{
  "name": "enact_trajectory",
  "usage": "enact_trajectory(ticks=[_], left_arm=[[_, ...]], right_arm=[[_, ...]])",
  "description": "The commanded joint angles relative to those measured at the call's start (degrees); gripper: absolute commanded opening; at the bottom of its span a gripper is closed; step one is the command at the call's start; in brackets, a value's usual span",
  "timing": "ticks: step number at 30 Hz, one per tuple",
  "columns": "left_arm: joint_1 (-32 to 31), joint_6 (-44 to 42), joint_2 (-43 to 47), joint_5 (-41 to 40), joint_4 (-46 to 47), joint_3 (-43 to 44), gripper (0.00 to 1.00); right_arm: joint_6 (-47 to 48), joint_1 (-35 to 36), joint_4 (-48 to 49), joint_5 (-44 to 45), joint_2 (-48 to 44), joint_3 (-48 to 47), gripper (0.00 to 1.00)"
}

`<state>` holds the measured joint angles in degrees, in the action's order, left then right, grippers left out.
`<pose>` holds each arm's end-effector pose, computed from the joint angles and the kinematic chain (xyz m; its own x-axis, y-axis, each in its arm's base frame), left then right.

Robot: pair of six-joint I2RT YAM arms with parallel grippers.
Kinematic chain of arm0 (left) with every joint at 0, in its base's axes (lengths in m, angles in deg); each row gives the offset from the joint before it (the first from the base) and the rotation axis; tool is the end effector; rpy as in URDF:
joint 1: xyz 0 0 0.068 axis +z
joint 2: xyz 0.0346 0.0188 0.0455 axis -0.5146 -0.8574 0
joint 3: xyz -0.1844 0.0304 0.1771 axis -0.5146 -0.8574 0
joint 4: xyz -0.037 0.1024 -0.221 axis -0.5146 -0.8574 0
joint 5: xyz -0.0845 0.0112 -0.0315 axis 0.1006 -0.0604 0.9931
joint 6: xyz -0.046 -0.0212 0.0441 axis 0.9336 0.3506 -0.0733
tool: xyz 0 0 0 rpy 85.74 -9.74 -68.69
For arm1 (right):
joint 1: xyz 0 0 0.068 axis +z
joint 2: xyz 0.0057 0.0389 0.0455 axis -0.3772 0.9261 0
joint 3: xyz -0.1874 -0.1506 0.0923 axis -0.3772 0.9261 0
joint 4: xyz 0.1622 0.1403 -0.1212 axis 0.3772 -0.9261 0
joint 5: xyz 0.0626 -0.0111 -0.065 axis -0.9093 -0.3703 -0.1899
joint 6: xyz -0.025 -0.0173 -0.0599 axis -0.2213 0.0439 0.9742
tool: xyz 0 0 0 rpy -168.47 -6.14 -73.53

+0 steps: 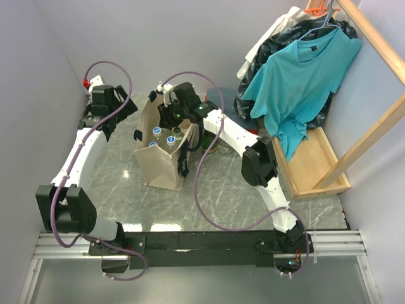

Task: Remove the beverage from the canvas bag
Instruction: Take out the drink from the canvas bag.

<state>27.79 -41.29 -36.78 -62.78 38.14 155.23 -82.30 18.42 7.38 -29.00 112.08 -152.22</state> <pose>0.3309 -0.0077 0.3269 -0.3528 -0.5247 -0.7747 -0.3749 0.8379 -0.3967 0.3903 0.3606 0.2658 -0.3477 -0.3684 -0.8622 -0.8663 0.4779 0.1452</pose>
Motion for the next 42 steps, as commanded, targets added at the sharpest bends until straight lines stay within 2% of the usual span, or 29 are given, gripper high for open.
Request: enact_trajectory(ticks=[1,42], left_arm=[[0.19,-0.36,1.99,-0.27,1.38,-0.3,0.96],[0.28,-0.62,2.17,-0.27,1.65,-1.0,0.96]], right_arm=[[0.56,0.29,6.11,1.21,-6.73,-3.04,0.0],[0.38,-0.68,14.2,5.61,-9.72,-4.27,0.0]])
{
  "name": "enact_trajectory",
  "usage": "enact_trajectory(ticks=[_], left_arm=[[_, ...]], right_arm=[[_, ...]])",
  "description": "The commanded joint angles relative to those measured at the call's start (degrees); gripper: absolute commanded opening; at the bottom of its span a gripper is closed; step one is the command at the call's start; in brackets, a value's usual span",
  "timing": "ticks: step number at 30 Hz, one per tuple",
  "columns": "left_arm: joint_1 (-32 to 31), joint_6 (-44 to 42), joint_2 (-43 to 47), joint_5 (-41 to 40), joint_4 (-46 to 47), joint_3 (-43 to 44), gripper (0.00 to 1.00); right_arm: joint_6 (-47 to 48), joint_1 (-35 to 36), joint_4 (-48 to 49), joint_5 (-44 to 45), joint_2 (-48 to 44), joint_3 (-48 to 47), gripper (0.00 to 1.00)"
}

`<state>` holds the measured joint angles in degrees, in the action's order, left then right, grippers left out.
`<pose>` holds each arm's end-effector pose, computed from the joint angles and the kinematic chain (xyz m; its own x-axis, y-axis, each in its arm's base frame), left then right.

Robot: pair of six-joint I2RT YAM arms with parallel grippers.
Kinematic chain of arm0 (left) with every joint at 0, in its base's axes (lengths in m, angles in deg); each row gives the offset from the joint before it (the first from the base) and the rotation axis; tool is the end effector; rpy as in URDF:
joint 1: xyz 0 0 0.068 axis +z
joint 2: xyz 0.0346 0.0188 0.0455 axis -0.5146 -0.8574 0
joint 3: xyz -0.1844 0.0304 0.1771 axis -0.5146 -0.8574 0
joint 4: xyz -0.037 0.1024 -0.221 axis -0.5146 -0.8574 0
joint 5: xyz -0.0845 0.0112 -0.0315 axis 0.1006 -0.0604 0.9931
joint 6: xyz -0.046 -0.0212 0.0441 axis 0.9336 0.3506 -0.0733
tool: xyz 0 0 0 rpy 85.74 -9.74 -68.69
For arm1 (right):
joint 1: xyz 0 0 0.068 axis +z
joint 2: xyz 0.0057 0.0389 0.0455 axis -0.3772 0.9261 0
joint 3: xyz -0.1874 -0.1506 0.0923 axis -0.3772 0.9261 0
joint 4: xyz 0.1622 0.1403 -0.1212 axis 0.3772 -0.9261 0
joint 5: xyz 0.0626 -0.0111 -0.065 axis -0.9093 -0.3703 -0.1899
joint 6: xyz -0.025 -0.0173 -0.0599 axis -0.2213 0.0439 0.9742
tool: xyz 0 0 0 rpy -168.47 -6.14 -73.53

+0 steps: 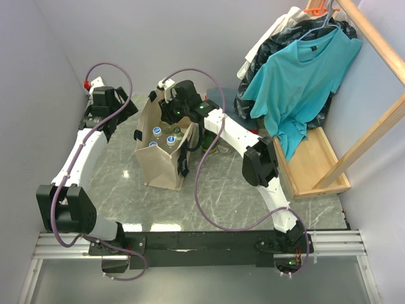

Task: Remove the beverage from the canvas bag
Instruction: Take out the drink from the canvas bag.

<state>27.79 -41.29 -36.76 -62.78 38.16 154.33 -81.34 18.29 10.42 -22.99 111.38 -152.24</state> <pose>0.3303 -0.0077 0.3217 -0.3644 -0.5240 -0.7698 -0.3808 0.8382 -0.3903 0.3968 0.3575 0.2770 -0.2934 -0.3443 -0.8918 -0.8322 0.5511 0.0610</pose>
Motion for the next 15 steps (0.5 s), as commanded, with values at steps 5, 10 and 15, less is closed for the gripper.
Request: enact_trajectory(ticks=[5,10,15], left_arm=[[0.28,-0.62,2.5,-0.45,1.45,-0.36,0.96],[0.28,-0.19,2.5,-0.18,1.62,-0.54,0.96],[0.28,-0.36,2.94,-0.18,1.71,-0.89,0.96]], right_arm=[[-0.58,-0.46,11.95,-0.14,-9.81,-4.08,0.0],[-0.93,-0.46,12.48,0.21,-10.25,-3.64,0.0],[-0.93,-0.46,13.36,0.56,-11.21,-2.49,0.0]])
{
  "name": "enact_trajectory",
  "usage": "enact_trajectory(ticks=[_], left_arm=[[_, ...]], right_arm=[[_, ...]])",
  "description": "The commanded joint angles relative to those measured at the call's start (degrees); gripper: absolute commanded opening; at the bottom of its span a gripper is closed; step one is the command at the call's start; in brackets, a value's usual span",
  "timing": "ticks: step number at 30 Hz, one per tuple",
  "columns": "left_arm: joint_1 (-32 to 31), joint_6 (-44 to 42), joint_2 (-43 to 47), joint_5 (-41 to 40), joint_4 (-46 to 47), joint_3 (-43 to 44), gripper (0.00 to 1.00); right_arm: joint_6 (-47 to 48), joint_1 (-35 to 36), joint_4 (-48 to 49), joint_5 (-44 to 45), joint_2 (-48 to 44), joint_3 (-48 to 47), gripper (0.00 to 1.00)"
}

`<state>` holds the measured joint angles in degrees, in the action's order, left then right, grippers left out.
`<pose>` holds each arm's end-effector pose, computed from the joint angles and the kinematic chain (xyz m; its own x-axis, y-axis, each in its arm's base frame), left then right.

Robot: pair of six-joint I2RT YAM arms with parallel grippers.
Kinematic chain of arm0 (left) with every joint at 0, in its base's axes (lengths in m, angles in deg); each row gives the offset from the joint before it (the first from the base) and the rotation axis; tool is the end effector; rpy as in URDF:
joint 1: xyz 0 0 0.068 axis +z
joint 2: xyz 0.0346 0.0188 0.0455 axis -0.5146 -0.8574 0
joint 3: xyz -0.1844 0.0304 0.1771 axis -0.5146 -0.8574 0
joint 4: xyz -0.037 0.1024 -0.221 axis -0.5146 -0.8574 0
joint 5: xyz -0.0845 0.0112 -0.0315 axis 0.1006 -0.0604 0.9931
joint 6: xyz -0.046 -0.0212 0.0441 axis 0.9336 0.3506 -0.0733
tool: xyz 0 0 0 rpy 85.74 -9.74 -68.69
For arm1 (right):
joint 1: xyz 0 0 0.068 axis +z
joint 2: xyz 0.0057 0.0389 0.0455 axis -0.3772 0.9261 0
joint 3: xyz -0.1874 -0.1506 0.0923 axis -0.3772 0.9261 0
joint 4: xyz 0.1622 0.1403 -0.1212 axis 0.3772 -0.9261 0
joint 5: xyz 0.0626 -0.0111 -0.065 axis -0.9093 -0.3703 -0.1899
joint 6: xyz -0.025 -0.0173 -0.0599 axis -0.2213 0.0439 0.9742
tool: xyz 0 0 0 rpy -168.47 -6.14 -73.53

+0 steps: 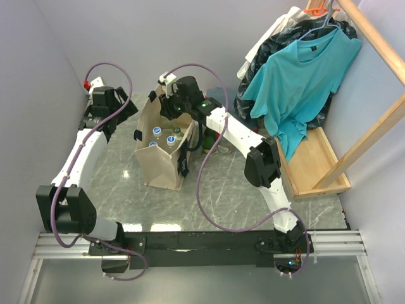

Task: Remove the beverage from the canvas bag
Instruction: Take out the drink from the canvas bag.

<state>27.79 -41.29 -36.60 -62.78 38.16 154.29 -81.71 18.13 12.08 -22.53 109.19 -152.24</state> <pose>0.3297 -0.0077 0.3223 -0.3628 -0.5241 -0.7705 -0.3800 0.8382 -0.3912 0.3942 0.3529 0.2998 -0.2535 -0.3010 -0.9193 -0.8277 0.5593 0.0452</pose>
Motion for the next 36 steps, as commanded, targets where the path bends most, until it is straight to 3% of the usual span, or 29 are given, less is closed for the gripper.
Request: enact_trajectory(ticks=[1,36], left_arm=[[0.28,-0.45,2.7,-0.18,1.71,-0.85,0.96],[0.28,1.31,7.0,3.24,3.38,-4.28,0.96]], right_arm=[[-0.56,-0.3,11.7,0.11,-9.12,-2.75,0.0],[3.13,0.92,4.49,-0.51,-20.72,0.93,0.0]])
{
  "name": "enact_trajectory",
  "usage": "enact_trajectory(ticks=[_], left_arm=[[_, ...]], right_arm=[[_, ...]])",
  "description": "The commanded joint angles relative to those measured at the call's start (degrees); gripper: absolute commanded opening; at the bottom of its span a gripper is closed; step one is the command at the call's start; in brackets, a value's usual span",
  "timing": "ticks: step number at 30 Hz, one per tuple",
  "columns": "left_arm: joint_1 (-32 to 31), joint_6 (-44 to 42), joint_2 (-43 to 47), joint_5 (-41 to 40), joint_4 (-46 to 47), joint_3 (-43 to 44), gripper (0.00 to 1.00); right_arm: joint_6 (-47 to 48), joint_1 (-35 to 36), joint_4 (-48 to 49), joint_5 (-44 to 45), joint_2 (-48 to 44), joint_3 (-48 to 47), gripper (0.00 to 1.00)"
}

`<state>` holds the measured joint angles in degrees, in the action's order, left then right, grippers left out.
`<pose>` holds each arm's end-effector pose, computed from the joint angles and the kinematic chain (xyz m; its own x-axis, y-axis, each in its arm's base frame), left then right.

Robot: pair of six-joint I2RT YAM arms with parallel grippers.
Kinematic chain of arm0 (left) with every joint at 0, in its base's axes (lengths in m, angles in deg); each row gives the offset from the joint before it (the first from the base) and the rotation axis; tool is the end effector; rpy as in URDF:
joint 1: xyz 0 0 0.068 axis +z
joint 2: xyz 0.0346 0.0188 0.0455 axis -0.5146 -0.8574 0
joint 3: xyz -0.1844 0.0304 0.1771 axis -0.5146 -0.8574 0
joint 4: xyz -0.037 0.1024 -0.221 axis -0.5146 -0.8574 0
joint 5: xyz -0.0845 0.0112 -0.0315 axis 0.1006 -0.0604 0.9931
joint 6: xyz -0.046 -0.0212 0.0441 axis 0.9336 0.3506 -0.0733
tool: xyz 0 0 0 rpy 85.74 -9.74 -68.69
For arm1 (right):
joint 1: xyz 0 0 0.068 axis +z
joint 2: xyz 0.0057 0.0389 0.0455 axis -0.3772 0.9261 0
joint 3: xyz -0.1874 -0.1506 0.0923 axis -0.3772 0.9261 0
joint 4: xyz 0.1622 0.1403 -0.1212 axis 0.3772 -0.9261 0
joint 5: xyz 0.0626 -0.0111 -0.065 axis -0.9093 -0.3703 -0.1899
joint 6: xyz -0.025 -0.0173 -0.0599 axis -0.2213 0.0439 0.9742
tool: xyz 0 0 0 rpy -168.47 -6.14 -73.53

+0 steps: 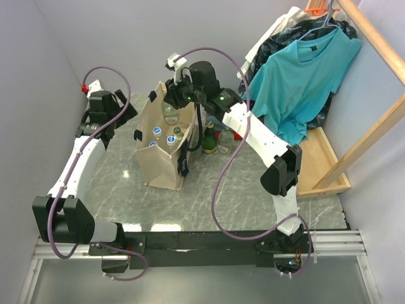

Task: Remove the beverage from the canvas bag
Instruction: Take out the drink from the canvas bag.

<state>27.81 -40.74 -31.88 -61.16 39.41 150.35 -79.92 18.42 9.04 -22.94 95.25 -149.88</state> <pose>0.3116 -0.0081 0.3256 -0.3454 -0.5360 -0.7703 -0.3491 0.8354 -0.4247 0.3478 0.3171 0.3966 -0.1186 -0.2272 -0.9666 -0.8413 0.5401 -0.0238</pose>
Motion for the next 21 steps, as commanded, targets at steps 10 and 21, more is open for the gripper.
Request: enact_trajectory(ticks=[10,21], left_arm=[[0.26,1.46,2.81,-0.73,1.52,-0.78,0.96],[0.26,1.29,3.6,-0.3,2.05,-2.01,0.96]], right_arm=[[1.69,1.78,7.71,0.52,-8.62,0.07,0.0],[2.83,3.54,7.44,2.36,-10.64,1.3,0.0]])
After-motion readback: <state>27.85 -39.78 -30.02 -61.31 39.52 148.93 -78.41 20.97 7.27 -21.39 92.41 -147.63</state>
